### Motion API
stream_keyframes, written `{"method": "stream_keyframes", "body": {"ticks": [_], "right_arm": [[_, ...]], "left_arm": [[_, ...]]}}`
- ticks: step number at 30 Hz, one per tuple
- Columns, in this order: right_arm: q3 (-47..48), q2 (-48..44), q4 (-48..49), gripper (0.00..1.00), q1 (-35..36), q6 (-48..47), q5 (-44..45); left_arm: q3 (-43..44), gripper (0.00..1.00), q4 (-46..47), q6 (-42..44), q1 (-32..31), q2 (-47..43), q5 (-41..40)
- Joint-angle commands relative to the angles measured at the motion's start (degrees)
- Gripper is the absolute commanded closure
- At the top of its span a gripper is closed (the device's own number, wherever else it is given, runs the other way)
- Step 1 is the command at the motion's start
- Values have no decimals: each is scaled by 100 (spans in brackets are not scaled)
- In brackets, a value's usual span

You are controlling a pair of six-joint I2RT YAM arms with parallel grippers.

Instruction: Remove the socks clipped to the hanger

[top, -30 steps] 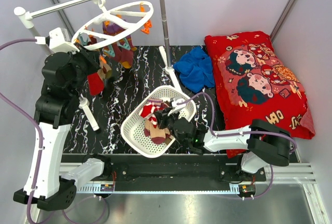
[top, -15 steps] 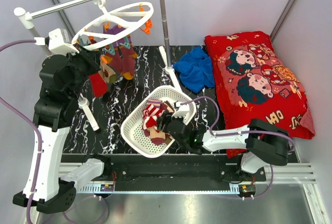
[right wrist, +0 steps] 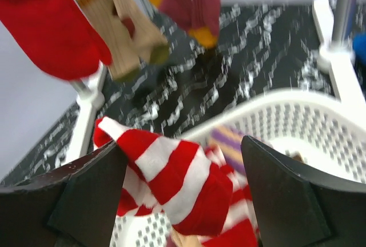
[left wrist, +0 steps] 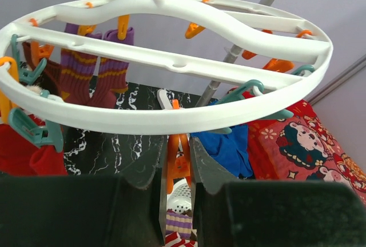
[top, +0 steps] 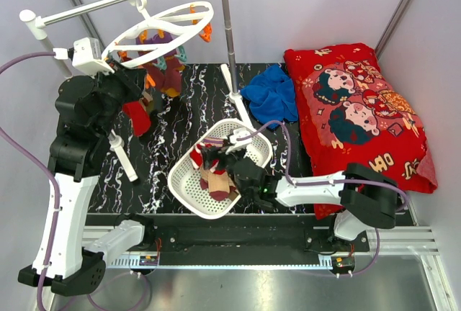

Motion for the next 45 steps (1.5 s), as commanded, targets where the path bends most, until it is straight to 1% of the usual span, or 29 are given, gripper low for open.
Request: {"method": "stream_keyframes", "body": {"ticks": [1,3,4,6,7,8,10,11,12,13,14,15,16,17,19,21,23,27,30,31,33,37,38,40,41,43,44,45], "right_arm": [[591,150,930,14,60,-1249,380],[390,19,1297,18,78,-1162,460],[163,-165,1377,21,78,-1109,434],[56,-377,1055,23,113,-855,399],[29,-595,800,24,113,-715,355],[3,-719,302,24,131,-365,250],[-128,-1070,-123,24,131,-38,-109],[-164,-1159,-551,21,131,259,-537],[-164,-1221,-851,19,131,341,-829],[27,-1291,-1237,17,122,411,-1441],[194,-1283,-2172,15,113,481,-1717],[387,-1266,-2669,11,122,586,-1920],[685,-1248,-3091,11,122,709,-2244],[766,-1283,-3626,10,122,789,-2429],[802,-1492,-3938,9,122,973,-2755],[855,-1625,-4377,9,113,1272,-2774],[1004,-1705,-5017,10,113,1465,-2651],[1214,-1696,-5485,9,35,1563,-2721],[1539,-1460,-6144,9,-115,1467,-3247],[1601,-1320,-6285,9,-237,1414,-3649],[1768,-1222,-6663,9,-308,1265,-3793],[1901,-1151,-6419,9,-335,738,-3698],[1944,-1116,-6166,9,-344,476,-3619],[2103,-942,-5761,9,-379,237,-3295],[2147,-862,-5167,9,-440,-42,-3188],[2208,-556,-4461,9,-493,-360,-3091],[2252,-432,-3666,9,-572,-588,-3108],[2435,-143,-3389,9,-616,-669,-3117]], "left_arm": [[-73,83,610,59,16,-77,418],[-65,83,610,59,16,-68,436],[-65,83,610,68,16,-59,436],[-65,83,610,76,16,-51,453],[-73,83,610,76,16,-50,453],[-82,83,610,76,16,-50,453],[-65,83,619,68,16,-50,462],[-56,83,619,76,16,-50,471],[-65,83,610,85,16,-50,471],[-56,83,593,94,16,-59,471],[-47,83,584,103,16,-59,462],[-38,82,584,103,16,-68,462],[-38,82,575,111,16,-77,462],[-30,82,566,120,16,-77,462],[-21,82,566,120,16,-86,453],[-21,82,549,129,16,-103,427],[-38,82,540,103,16,-121,427],[-21,82,540,85,16,-103,453],[-3,81,540,76,16,-112,453],[-3,81,540,85,16,-112,445],[-3,81,540,94,16,-129,418],[-21,81,549,77,16,-130,418],[-29,81,557,59,16,-138,427],[-108,81,636,-2,16,-138,462],[-143,81,689,-29,16,-156,471],[-223,81,768,-73,16,-173,601],[-223,80,786,-82,16,-165,629],[-223,80,795,-91,16,-165,664]]}}
